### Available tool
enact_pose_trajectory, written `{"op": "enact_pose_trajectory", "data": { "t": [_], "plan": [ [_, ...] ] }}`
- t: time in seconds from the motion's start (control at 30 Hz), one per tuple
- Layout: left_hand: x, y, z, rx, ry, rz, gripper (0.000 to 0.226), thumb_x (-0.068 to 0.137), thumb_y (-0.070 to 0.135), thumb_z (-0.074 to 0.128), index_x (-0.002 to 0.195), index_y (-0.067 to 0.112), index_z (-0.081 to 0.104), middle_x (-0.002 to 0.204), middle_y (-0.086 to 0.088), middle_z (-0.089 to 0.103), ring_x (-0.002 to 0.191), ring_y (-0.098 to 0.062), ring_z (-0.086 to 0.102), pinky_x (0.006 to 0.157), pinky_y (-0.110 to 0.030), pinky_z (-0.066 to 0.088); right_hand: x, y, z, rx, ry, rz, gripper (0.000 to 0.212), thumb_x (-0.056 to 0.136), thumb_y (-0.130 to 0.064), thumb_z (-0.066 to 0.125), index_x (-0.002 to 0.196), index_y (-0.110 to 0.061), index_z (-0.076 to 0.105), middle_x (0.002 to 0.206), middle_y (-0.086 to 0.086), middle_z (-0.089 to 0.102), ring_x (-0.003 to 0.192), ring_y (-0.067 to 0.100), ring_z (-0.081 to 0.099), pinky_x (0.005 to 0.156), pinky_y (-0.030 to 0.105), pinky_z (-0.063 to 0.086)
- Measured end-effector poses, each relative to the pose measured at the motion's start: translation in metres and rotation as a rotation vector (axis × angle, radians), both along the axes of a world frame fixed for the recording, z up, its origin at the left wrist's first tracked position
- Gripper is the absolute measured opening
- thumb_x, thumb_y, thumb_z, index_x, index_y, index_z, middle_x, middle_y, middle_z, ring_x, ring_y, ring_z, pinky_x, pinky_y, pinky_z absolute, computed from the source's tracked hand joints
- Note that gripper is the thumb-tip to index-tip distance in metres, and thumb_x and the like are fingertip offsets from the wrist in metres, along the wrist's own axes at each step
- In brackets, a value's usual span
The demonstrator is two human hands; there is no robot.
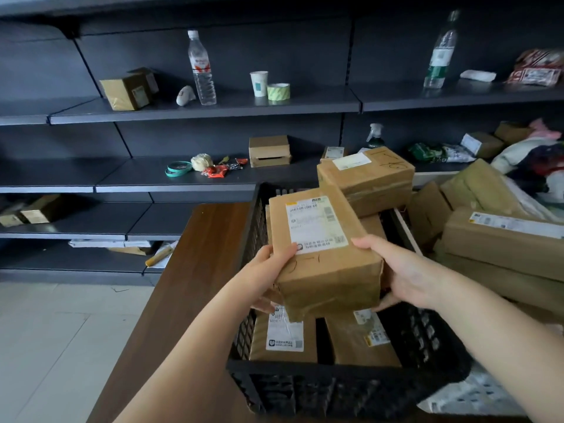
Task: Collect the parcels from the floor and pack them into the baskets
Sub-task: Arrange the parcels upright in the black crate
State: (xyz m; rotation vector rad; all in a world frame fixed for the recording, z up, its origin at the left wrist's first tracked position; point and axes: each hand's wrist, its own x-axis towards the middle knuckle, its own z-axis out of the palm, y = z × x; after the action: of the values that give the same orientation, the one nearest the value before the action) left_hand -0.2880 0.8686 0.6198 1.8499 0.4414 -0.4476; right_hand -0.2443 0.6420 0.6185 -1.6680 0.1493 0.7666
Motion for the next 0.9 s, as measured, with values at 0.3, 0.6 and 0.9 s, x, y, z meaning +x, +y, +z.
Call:
{"op": "enact_pose_trajectory", "data": {
  "t": [0.3,0.6,0.9],
  "plan": [
    [-0.019,0.003,-0.001,0.084,0.078,-0.206,0.053,0.086,0.063,0.039,0.128,0.030,0.036,0.097,-0.005,0.066,0.070,-0.020,0.070,0.077,-0.038,0.058,-0.029,-0.005,0.001,-0.156,0.115,0.034,0.054,0.067,-0.065,0.061,0.108,-0.031,0.059,0.114,0.014,0.063,0.099,0.037,0.063,0.069,0.053,0.056],
    [-0.008,0.009,-0.002,0.167,0.129,-0.189,0.061,0.086,0.058,0.044,0.120,0.009,0.050,0.084,-0.019,0.072,0.072,-0.028,0.072,0.075,-0.037,0.059,-0.021,0.003,-0.010,-0.161,0.302,0.058,0.052,0.080,-0.068,0.043,0.110,-0.027,0.057,0.115,0.020,0.060,0.101,0.045,0.058,0.070,0.061,0.054],
    [-0.008,0.009,-0.021,0.256,0.263,-0.159,0.061,0.091,0.057,0.038,0.130,0.011,0.043,0.103,-0.019,0.063,0.073,-0.033,0.069,0.044,-0.029,0.054,-0.024,0.029,-0.040,-0.196,0.314,0.045,0.062,0.078,-0.064,0.054,0.126,-0.026,0.044,0.113,0.019,0.053,0.097,0.043,0.054,0.067,0.055,0.056]
  ]
}}
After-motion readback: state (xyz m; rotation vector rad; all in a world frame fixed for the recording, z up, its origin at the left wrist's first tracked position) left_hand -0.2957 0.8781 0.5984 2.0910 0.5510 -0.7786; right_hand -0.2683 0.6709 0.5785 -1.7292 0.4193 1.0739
